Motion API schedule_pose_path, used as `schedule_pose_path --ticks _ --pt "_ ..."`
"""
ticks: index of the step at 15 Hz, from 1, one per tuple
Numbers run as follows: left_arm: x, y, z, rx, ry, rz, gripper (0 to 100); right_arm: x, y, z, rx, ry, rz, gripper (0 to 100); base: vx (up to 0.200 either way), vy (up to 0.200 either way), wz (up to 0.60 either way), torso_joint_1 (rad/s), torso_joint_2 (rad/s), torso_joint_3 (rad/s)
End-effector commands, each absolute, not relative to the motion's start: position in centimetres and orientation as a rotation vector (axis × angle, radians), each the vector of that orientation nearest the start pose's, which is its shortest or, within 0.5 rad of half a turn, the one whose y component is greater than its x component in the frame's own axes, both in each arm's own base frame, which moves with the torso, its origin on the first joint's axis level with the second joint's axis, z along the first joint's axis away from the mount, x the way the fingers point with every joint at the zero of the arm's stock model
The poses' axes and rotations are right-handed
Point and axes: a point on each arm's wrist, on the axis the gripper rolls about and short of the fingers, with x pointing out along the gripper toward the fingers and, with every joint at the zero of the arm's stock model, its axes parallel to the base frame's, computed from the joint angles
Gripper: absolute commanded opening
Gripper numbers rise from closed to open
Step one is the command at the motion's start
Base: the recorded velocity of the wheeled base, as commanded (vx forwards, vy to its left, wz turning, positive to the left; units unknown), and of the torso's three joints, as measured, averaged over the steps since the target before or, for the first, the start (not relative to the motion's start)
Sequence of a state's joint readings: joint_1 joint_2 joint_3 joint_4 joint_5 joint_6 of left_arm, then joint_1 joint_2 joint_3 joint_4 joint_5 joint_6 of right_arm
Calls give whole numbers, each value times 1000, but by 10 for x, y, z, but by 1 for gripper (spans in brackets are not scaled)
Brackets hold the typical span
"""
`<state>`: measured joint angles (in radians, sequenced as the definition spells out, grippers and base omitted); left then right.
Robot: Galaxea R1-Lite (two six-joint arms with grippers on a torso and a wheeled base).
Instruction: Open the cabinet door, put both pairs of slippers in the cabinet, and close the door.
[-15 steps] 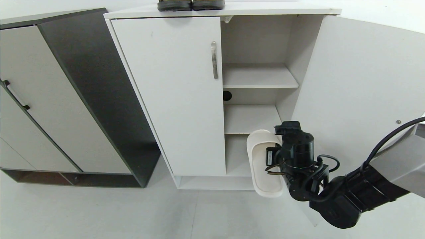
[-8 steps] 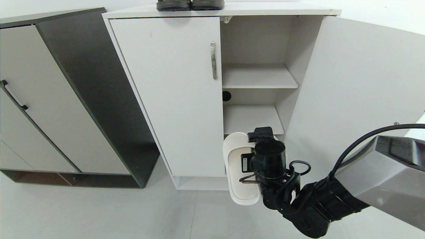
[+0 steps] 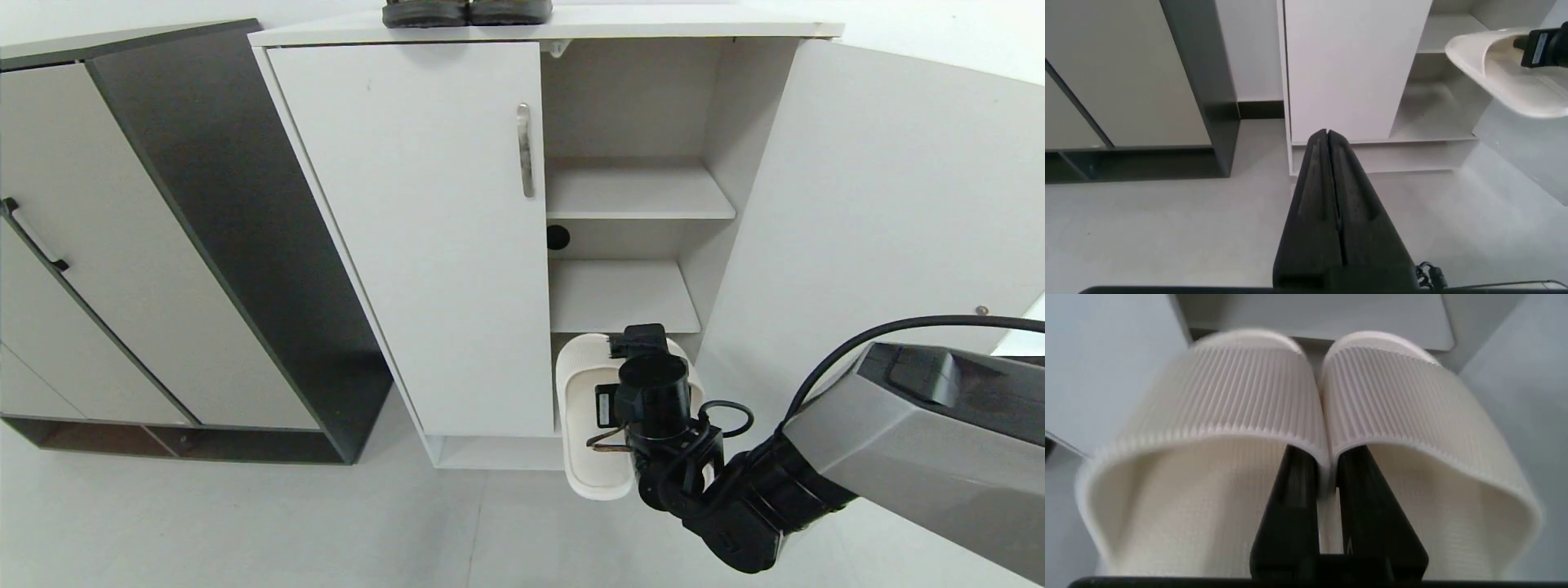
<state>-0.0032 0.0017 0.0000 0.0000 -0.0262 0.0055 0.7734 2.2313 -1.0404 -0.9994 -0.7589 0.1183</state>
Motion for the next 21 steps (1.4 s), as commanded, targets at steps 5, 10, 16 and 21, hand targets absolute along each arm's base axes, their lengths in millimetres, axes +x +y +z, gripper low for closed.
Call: schedule_pose_path --ticks 5,10,16,21 --pt "-23 -1 76 6 3 -29 0 316 269 83 -13 139 -19 0 0 0 0 2 2 -52" --pt "-23 -1 76 6 3 -31 0 323 272 80 6 69 -24 0 0 0 0 0 2 -188" --pt "-23 -1 76 8 3 -31 0 322 270 108 32 -122 -28 0 0 0 0 3 2 -200" --pt "-23 -1 76 8 3 -29 0 319 262 120 27 -125 -38 0 0 0 0 1 1 -35"
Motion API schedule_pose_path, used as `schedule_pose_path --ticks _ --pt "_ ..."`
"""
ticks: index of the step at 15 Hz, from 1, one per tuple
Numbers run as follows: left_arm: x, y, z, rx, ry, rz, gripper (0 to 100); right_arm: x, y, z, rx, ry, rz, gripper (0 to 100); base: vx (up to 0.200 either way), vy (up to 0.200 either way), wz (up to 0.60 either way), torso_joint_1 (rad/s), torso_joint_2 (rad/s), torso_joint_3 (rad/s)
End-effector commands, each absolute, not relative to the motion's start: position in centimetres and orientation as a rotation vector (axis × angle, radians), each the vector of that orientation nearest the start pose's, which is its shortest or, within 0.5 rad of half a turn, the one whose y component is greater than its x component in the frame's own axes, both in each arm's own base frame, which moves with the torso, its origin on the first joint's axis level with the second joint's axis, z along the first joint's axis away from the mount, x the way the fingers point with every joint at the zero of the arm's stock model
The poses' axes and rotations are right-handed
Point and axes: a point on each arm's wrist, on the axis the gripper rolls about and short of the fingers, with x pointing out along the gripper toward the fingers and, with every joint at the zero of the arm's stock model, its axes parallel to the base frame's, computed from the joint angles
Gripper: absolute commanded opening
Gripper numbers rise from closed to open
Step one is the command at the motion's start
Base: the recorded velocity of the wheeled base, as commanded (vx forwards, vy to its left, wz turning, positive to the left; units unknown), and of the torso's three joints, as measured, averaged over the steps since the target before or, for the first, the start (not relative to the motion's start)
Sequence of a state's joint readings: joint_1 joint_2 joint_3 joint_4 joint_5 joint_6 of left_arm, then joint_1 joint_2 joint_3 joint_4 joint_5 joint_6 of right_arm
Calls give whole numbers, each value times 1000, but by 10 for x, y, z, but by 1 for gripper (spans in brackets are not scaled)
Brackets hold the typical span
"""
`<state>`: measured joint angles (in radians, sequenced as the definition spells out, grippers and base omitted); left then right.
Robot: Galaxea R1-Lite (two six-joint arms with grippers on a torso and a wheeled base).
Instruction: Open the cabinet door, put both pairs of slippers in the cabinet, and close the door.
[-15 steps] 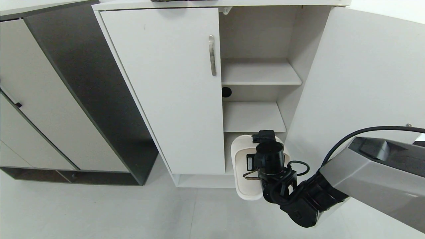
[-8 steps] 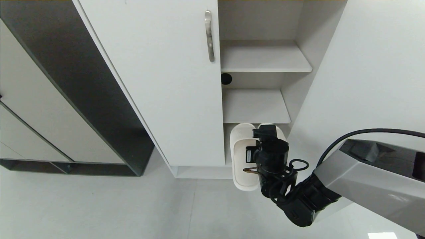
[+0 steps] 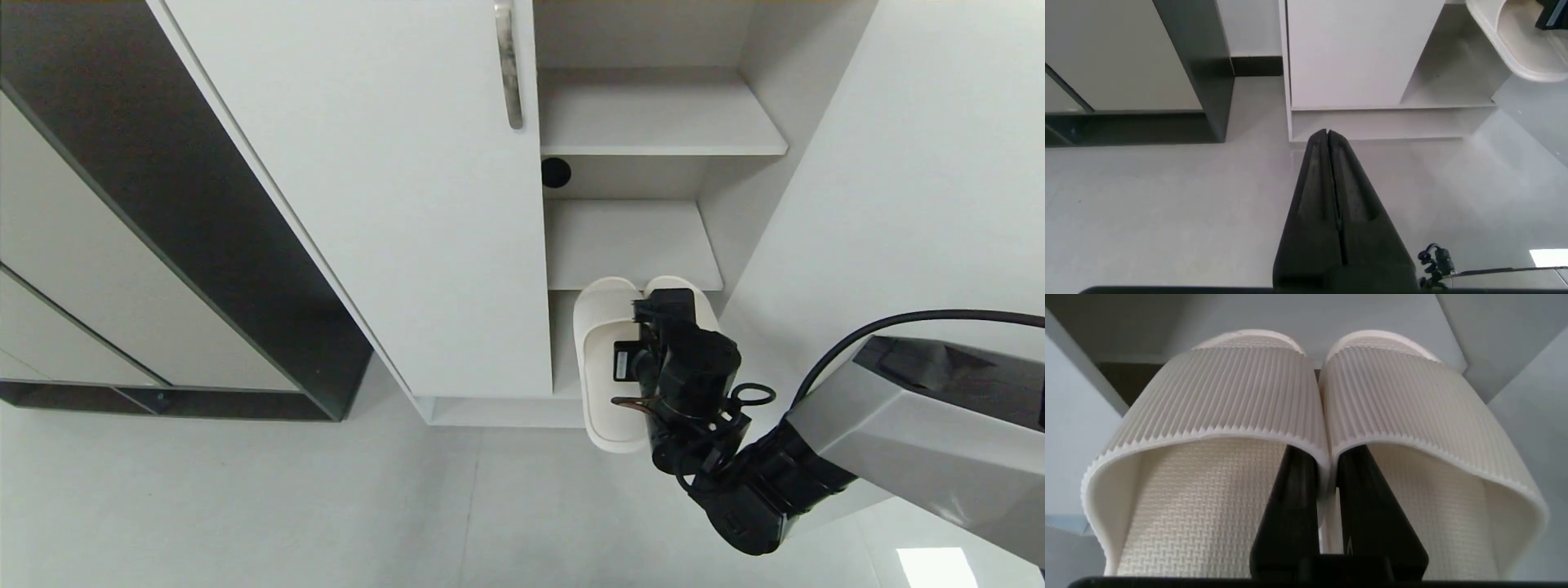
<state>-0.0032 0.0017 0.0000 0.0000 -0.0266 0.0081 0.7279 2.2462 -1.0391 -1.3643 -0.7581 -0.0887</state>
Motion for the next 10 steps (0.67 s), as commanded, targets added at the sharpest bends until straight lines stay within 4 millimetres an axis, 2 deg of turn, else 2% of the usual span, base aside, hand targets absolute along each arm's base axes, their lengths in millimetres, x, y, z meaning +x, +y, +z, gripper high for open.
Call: schedule_pose_path --ticks 1,2,10 --pt "-23 -1 76 8 3 -31 0 319 262 119 26 -124 -39 0 0 0 0 0 0 0" --pt "-23 -1 76 8 3 -31 0 319 262 119 26 -124 -39 0 0 0 0 0 0 0" --pt "-23 -1 76 8 3 -31 0 318 263 117 21 -119 -33 0 200 0 0 1 1 1"
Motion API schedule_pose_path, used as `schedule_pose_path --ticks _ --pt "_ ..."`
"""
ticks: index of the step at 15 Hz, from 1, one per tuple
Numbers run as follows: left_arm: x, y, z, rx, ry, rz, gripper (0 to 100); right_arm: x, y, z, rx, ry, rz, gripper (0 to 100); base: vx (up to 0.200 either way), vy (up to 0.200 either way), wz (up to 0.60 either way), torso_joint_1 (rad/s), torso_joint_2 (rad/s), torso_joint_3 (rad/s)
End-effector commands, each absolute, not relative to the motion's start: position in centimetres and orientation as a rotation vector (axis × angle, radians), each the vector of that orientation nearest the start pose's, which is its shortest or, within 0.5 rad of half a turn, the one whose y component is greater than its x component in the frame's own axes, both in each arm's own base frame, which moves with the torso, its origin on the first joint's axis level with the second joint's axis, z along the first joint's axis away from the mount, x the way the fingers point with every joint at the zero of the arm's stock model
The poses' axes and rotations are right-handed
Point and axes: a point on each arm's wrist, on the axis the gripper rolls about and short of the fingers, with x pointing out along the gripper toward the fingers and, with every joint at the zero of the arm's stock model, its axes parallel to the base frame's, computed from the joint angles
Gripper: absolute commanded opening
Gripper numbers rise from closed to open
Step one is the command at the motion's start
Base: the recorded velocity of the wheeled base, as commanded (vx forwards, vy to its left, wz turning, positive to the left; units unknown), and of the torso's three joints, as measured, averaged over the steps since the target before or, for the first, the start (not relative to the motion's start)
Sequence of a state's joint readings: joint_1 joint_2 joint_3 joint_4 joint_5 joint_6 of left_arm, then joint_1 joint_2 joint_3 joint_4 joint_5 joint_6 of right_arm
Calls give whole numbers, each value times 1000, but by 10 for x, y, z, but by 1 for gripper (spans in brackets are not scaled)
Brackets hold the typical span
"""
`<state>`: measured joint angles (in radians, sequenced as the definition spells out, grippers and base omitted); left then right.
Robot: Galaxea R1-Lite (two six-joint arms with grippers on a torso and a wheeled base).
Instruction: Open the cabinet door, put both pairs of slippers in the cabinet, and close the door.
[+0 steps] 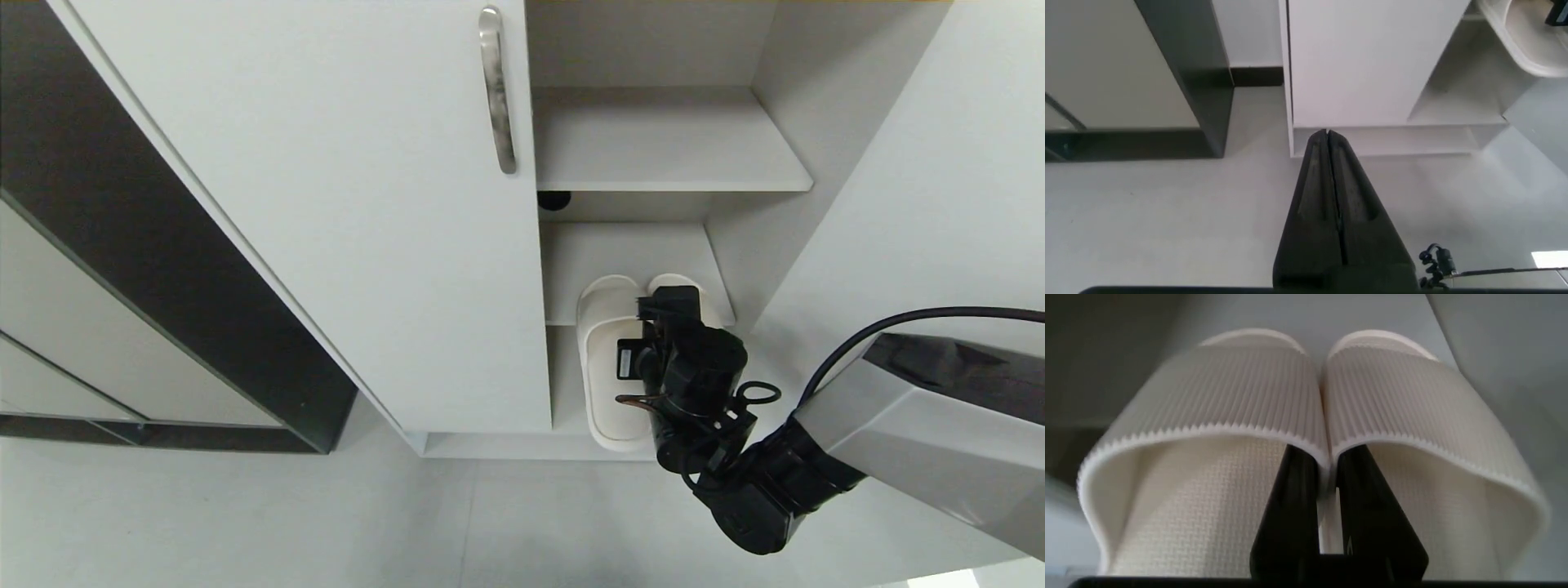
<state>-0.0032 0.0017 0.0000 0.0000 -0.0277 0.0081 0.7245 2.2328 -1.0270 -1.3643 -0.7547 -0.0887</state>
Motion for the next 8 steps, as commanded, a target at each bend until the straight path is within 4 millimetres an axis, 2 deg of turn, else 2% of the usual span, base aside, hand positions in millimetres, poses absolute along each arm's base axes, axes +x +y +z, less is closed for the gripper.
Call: schedule_pose_path --ticks 1,4,8 --pt "-23 -1 75 8 4 -31 0 318 263 116 19 -116 -31 0 200 0 0 -2 2 7" --pt "-23 -1 76 8 3 -31 0 320 265 110 11 -106 -31 0 0 0 0 0 0 0" --pt "-23 -1 76 6 3 -31 0 337 272 121 0 -92 -36 0 0 0 0 0 0 0"
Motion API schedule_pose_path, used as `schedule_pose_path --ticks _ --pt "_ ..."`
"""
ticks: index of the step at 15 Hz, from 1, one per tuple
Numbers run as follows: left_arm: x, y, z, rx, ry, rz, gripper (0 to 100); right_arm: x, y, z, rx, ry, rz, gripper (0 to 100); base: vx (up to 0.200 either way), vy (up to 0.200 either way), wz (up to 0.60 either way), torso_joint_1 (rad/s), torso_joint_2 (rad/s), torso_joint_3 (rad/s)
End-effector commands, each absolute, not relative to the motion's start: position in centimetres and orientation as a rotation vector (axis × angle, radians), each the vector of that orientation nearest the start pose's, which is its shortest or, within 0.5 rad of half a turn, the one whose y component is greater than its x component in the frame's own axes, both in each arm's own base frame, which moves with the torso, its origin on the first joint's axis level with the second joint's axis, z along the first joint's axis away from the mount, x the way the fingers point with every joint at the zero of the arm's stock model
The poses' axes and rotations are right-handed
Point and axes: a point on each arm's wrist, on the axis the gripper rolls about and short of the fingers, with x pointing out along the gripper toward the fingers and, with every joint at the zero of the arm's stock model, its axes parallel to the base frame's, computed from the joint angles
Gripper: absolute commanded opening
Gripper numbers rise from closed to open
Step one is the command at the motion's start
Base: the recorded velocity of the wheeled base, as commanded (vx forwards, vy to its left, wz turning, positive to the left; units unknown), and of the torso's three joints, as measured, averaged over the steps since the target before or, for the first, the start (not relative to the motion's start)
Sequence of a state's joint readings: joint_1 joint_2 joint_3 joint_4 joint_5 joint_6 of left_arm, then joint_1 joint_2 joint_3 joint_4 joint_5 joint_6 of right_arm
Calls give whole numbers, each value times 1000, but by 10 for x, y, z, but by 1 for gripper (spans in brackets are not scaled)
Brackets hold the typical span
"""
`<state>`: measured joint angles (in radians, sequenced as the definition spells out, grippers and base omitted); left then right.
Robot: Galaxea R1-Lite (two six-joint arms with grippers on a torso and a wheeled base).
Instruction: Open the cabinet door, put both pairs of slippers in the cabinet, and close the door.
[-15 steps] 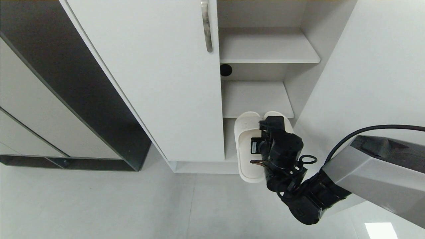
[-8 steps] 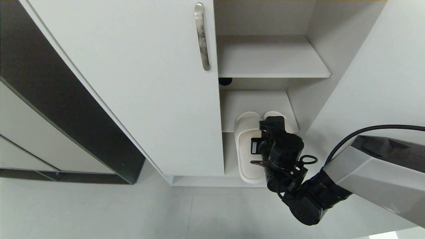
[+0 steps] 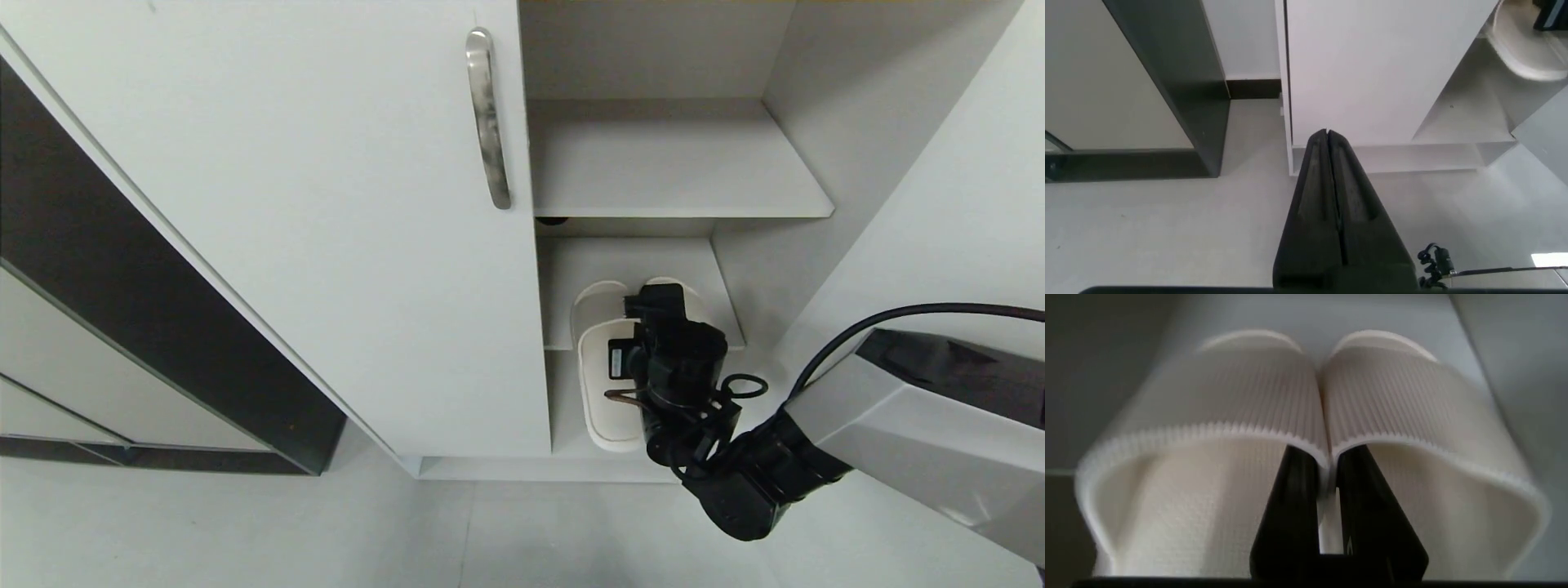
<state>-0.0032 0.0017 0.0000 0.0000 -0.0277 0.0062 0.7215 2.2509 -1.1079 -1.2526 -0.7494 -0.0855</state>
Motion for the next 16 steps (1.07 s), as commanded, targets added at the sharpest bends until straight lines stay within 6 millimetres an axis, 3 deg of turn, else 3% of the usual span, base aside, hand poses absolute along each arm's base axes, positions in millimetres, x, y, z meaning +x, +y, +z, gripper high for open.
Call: schedule_pose_path --ticks 1,4,9,16 --pt "-23 -1 76 6 3 -29 0 347 272 122 -5 -86 -51 0 0 0 0 0 0 0" --pt "-23 -1 76 8 3 -29 0 379 271 129 5 -97 -97 0 0 0 0 0 0 0" --pt "-23 0 76 8 3 -28 0 415 267 137 15 -115 -133 0 0 0 0 0 0 0" --pt "-23 0 76 6 3 -28 0 423 264 152 29 -149 -75 0 0 0 0 0 0 0"
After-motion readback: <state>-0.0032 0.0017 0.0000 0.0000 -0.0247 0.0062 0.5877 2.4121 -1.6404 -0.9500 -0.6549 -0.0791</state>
